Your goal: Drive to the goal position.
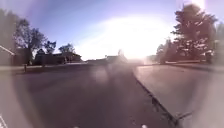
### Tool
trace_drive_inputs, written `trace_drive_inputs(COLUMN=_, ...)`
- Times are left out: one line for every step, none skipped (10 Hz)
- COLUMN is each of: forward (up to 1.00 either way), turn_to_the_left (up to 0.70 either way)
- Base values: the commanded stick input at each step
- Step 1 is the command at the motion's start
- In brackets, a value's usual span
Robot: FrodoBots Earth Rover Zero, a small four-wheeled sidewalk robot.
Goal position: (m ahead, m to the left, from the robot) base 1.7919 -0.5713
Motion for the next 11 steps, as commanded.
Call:
trace_drive_inputs(forward=1.0, turn_to_the_left=-0.1)
trace_drive_inputs(forward=1.0, turn_to_the_left=-0.07)
trace_drive_inputs(forward=1.0, turn_to_the_left=-0.04)
trace_drive_inputs(forward=1.0, turn_to_the_left=-0.01)
trace_drive_inputs(forward=1.0, turn_to_the_left=0.0)
trace_drive_inputs(forward=1.0, turn_to_the_left=-0.01)
trace_drive_inputs(forward=1.0, turn_to_the_left=-0.01)
trace_drive_inputs(forward=1.0, turn_to_the_left=-0.02)
trace_drive_inputs(forward=1.0, turn_to_the_left=-0.02)
trace_drive_inputs(forward=1.0, turn_to_the_left=-0.03)
trace_drive_inputs(forward=1.0, turn_to_the_left=-0.03)
